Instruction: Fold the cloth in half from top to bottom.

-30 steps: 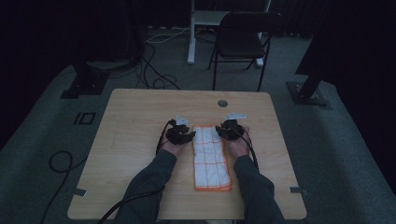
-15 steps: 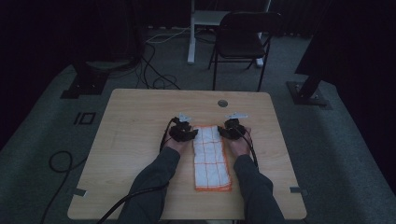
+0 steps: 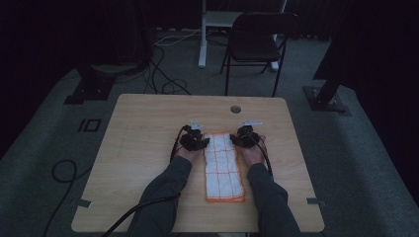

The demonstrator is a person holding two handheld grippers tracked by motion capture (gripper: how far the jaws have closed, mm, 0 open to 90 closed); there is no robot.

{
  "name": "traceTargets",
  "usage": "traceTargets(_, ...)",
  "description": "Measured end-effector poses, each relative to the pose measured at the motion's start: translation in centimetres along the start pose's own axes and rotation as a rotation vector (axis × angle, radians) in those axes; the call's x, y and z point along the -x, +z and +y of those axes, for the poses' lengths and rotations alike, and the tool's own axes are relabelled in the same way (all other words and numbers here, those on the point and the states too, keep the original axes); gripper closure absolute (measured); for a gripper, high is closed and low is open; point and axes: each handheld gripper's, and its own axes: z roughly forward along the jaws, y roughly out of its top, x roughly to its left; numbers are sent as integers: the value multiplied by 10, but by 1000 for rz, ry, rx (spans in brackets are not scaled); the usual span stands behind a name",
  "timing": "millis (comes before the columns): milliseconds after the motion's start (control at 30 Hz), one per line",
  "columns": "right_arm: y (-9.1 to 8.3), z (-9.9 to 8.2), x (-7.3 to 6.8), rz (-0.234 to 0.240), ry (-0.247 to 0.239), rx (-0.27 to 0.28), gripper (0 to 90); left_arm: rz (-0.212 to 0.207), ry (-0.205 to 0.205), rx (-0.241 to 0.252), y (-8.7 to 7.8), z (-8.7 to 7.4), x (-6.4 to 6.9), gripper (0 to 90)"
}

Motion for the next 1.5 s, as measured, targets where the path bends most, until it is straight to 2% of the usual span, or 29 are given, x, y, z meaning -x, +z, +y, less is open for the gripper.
traceTargets(67, 0, 0, 0, 1, 2, 0, 580, 1, -3, 1, 0, 0, 0, 587)
traceTargets(100, 0, 0, -1, 11, -1, -1, 624, 0, -6, 0, 0, 0, 1, 593)
traceTargets(233, 0, 0, -2, 12, -7, -4, 659, -8, -7, 0, 0, -1, 2, 634)
traceTargets(267, 0, 0, -4, 19, -9, -6, 721, -10, -7, -1, 0, -1, 3, 691)
traceTargets(300, 0, 0, -4, 19, -9, -6, 721, -9, -5, -3, 0, -1, 3, 691)
traceTargets(333, -1, 0, -5, 28, -8, -9, 770, -9, -4, -7, 0, 0, 4, 726)
traceTargets(400, -1, 0, -5, 28, -8, -9, 770, -10, -3, -11, 0, 0, 4, 746)
traceTargets(433, 0, 0, -6, 39, 7, -6, 820, -20, -7, -20, 0, 1, 5, 790)
traceTargets(500, 0, 0, -7, 35, -3, -7, 837, -20, -3, -27, 0, 2, 6, 823)
traceTargets(700, -1, 1, -8, 27, -8, -12, 847, -19, 9, -38, 0, 5, 6, 861)
traceTargets(867, -1, 2, -9, 16, -4, -13, 851, -17, 5, -42, 0, 9, 5, 873)
traceTargets(1033, -3, 3, -8, 11, -5, -7, 854, -29, -14, -21, -3, 17, 2, 878)
traceTargets(1233, -7, 4, -8, 10, -10, 5, 857, -25, -2, -11, -6, 23, 4, 879)
traceTargets(1500, -13, 7, -8, 15, -20, 27, 859, -27, 4, -2, -8, 23, 7, 879)
